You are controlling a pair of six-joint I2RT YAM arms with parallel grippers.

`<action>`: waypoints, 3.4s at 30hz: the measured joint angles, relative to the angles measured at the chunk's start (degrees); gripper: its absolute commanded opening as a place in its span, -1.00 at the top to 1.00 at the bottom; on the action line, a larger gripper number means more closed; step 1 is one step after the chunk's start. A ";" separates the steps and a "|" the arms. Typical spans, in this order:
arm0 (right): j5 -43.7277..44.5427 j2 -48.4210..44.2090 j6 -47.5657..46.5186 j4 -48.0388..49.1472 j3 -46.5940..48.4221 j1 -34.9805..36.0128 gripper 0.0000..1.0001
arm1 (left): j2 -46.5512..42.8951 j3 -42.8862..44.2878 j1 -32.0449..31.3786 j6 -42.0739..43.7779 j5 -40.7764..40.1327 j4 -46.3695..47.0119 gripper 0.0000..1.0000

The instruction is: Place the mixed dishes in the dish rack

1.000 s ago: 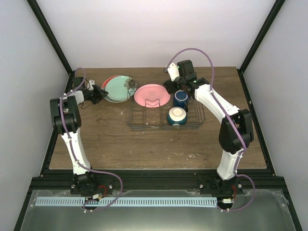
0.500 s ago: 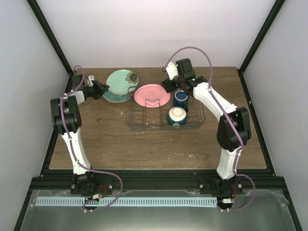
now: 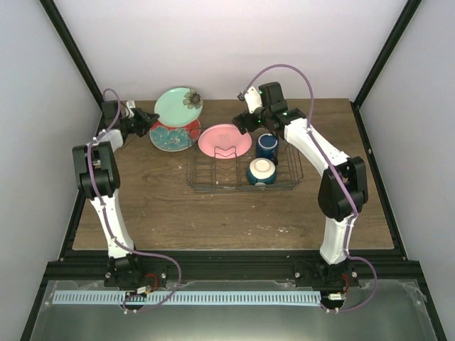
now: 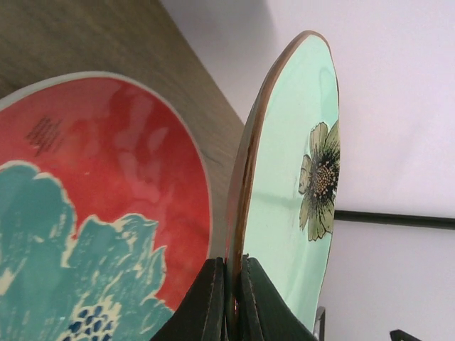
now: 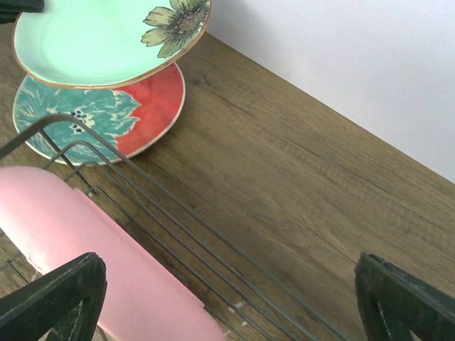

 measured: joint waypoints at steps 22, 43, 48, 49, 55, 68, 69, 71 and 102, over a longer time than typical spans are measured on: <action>-21.44 11.52 12.33 2.14 18.58 0.00 -1.00 | -14.99 -2.23 -4.24 -0.94 2.69 -1.64 1.00; -35.12 15.28 21.73 8.72 16.31 -0.50 -1.00 | -21.59 -12.33 -6.23 2.27 0.92 -3.58 1.00; -35.01 15.39 21.70 9.07 15.98 -0.50 -1.00 | -21.62 -12.46 -6.23 2.27 0.92 -3.54 1.00; -34.95 15.39 21.68 9.09 15.96 -0.50 -1.00 | -21.62 -12.46 -6.23 2.27 0.92 -3.54 1.00; -34.67 15.39 21.38 9.11 15.80 -0.50 -0.99 | -21.64 -12.66 -6.23 2.27 0.92 -3.39 1.00; -33.55 14.88 19.04 8.63 13.20 -0.50 -1.00 | -21.64 -13.42 -6.62 2.45 0.72 -3.15 1.00; -33.38 14.73 18.84 8.48 12.48 -0.50 -1.00 | -21.62 -13.42 -6.67 2.38 0.87 -3.13 1.00; -33.05 14.47 18.49 7.87 11.15 -0.50 -1.00 | -21.62 -13.42 -6.93 2.36 1.49 -2.29 1.00; -38.69 15.02 23.58 14.49 9.31 -2.49 -0.52 | -21.99 -17.90 -8.31 1.90 4.39 3.19 1.00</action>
